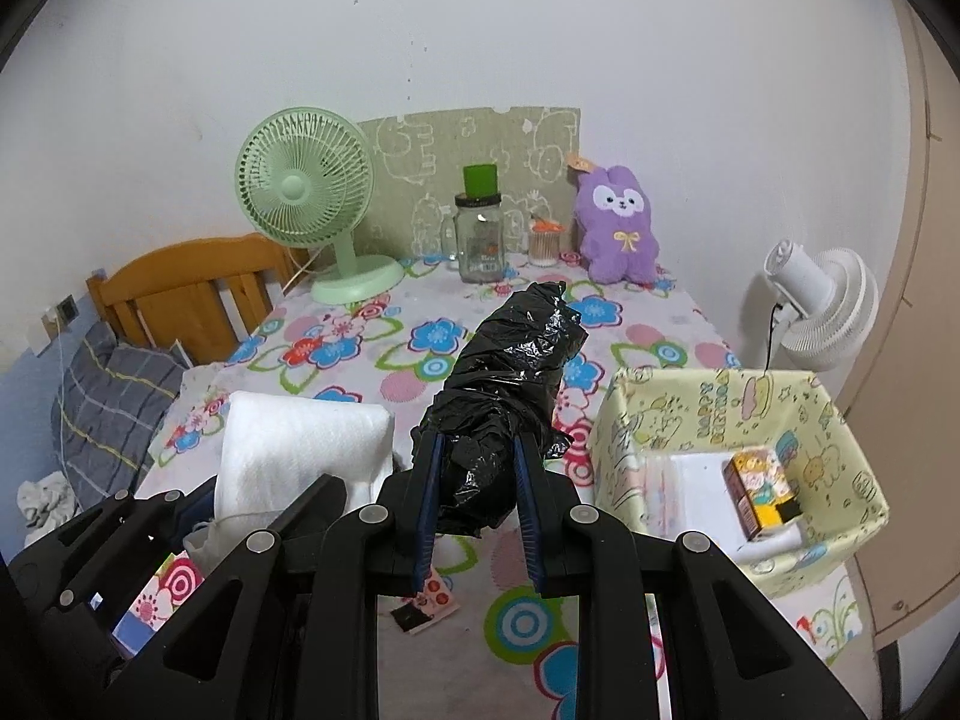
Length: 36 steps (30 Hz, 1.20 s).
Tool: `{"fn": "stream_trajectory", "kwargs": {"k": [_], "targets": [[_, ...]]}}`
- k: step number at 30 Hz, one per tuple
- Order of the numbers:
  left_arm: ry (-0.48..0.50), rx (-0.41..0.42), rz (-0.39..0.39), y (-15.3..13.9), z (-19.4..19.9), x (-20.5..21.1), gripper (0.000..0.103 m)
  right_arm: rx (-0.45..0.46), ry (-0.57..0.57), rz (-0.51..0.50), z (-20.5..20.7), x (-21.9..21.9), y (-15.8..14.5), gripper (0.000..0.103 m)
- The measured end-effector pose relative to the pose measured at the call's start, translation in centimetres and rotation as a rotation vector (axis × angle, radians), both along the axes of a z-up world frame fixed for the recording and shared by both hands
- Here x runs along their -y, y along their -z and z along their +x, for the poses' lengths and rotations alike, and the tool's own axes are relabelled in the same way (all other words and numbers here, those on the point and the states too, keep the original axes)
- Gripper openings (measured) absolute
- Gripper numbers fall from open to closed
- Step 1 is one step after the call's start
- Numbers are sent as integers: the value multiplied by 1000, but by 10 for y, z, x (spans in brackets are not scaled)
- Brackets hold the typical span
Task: Organize soft objects
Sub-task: 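Carry the white pack with the left tool while the right tool carries the black item to the gift box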
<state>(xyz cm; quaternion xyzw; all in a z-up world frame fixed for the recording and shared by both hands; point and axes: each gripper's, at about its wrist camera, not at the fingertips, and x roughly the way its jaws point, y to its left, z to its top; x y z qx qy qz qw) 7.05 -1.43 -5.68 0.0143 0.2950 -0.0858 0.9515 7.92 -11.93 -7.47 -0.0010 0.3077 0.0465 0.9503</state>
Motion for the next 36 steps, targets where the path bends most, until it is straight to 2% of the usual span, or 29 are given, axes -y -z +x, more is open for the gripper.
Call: {"fn": "stream_trajectory", "kwargs": {"k": [18,36], "targets": [[56,27,9,-15,14,39,29,41,29,-18,9,39,-19,26],[185,33,21,-17,30,105,29,48,136,-29,15,103,-22,26]]}}
